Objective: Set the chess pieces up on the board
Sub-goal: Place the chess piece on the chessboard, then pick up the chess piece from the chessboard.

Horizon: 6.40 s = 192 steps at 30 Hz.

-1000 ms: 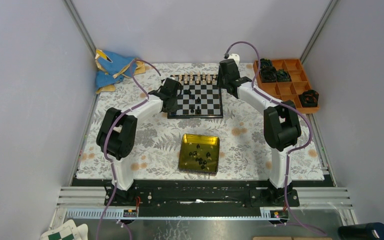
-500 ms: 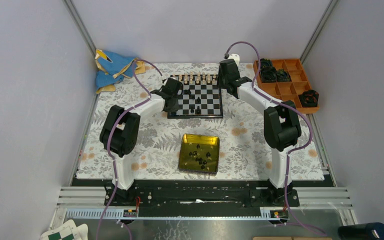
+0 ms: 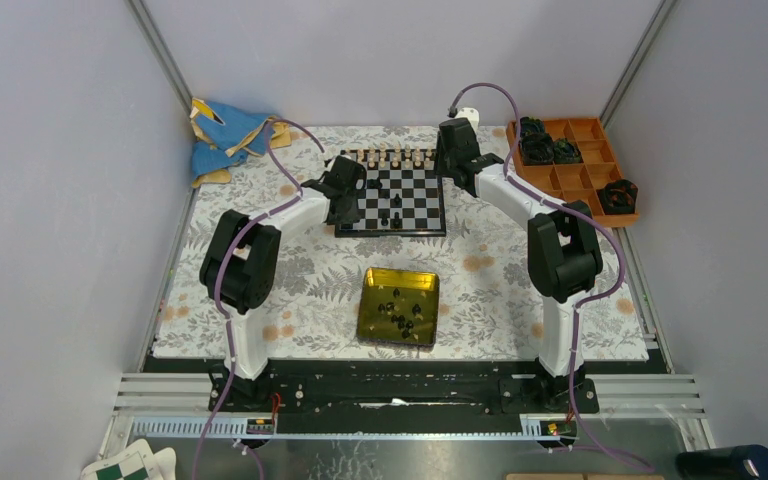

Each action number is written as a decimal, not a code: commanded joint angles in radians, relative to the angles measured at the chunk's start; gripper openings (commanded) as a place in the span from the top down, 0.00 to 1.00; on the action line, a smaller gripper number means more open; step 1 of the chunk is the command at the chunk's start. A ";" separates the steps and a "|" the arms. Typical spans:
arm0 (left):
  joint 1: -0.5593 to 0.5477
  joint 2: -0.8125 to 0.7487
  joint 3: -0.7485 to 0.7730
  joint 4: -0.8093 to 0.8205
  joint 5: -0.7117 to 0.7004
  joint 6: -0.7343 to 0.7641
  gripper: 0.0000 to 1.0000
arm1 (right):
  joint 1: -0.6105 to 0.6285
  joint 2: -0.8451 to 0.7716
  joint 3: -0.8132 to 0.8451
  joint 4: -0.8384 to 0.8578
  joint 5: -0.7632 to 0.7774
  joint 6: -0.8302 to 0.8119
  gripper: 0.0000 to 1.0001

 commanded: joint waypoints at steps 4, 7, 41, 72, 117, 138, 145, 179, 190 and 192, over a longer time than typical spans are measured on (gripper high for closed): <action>-0.003 -0.042 -0.008 0.014 -0.011 0.012 0.52 | -0.003 -0.039 0.037 0.018 -0.009 -0.010 0.52; -0.003 -0.050 0.011 0.006 -0.021 0.020 0.51 | -0.002 -0.042 0.039 0.019 -0.011 -0.008 0.52; 0.038 0.217 0.392 0.162 0.270 -0.015 0.50 | -0.002 -0.015 0.061 -0.017 -0.069 -0.036 0.53; 0.031 0.332 0.534 0.132 0.245 -0.031 0.44 | -0.003 -0.043 0.025 0.006 -0.065 -0.045 0.54; 0.029 0.385 0.573 0.101 0.198 -0.016 0.56 | -0.003 -0.046 -0.014 0.018 -0.072 -0.035 0.54; 0.019 0.404 0.590 0.074 0.171 0.008 0.62 | -0.003 -0.084 -0.075 0.042 -0.068 -0.021 0.55; 0.016 0.411 0.597 0.066 0.158 0.012 0.65 | -0.002 -0.094 -0.082 0.045 -0.068 -0.019 0.55; 0.008 0.418 0.620 0.048 0.138 0.031 0.87 | -0.003 -0.096 -0.097 0.046 -0.060 -0.020 0.56; -0.004 0.311 0.569 0.046 0.092 0.046 0.92 | -0.002 -0.100 -0.084 0.042 -0.053 -0.024 0.56; -0.006 0.276 0.522 0.048 0.073 0.042 0.93 | -0.003 -0.098 -0.077 0.038 -0.051 -0.024 0.56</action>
